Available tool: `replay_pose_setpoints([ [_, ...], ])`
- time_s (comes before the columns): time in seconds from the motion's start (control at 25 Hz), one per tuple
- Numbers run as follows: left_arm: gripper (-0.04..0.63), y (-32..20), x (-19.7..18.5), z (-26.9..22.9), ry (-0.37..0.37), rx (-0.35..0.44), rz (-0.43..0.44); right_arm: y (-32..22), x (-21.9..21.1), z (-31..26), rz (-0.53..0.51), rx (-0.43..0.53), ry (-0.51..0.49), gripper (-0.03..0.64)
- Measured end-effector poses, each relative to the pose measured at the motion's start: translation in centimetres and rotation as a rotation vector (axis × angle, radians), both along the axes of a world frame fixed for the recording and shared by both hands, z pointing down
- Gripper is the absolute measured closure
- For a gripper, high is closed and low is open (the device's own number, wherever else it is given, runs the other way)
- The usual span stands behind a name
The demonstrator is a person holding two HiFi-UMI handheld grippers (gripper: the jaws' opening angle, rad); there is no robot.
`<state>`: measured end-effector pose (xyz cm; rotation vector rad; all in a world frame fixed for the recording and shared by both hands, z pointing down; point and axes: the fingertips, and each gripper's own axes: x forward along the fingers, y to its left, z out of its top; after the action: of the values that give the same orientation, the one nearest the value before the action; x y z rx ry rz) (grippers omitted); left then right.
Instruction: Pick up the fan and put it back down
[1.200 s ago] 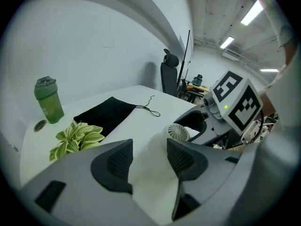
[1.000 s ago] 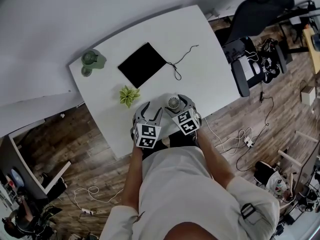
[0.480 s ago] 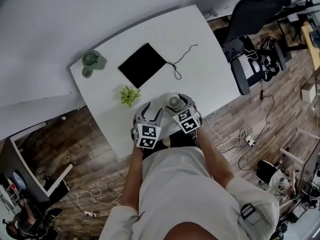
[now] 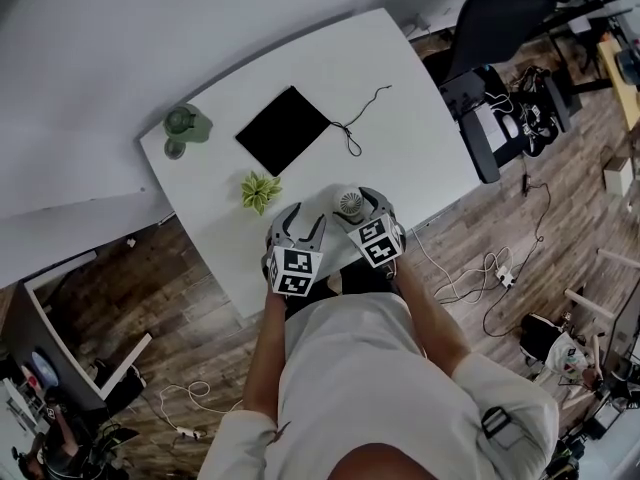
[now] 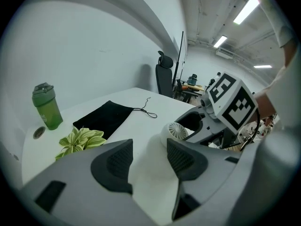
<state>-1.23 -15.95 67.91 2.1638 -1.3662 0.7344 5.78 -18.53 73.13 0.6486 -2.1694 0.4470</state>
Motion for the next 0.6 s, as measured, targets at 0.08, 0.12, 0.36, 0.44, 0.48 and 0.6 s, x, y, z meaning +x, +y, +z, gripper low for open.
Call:
replay_pose_setpoints([
  [0.08,0.374,0.1,-0.2,-0.1,-0.001,0.005,0.001,0.1,0.0,-0.2,0.006,0.007,-0.006,0.258],
  [0.12,0.374,0.1,-0.3,-0.2,-0.002,0.008,0.0,0.1,-0.1,-0.4,0.009,0.011,-0.01,0.258],
  [0.36,0.374,-0.1,-1.0,-1.4,-0.008,0.039,0.003,-0.2,-0.4,-2.2,0.027,0.048,-0.035,0.258],
  [0.44,0.374,-0.1,-1.2,-1.8,-0.007,0.051,0.004,-0.2,-0.6,-2.8,0.031,0.061,-0.042,0.258],
  [0.48,0.374,-0.1,-1.3,-2.1,-0.006,0.057,0.004,-0.2,-0.6,-3.2,0.031,0.069,-0.043,0.258],
  [0.6,0.374,-0.3,-1.6,-2.8,-0.002,0.074,0.004,-0.4,-0.6,-4.1,0.034,0.096,-0.043,0.258],
])
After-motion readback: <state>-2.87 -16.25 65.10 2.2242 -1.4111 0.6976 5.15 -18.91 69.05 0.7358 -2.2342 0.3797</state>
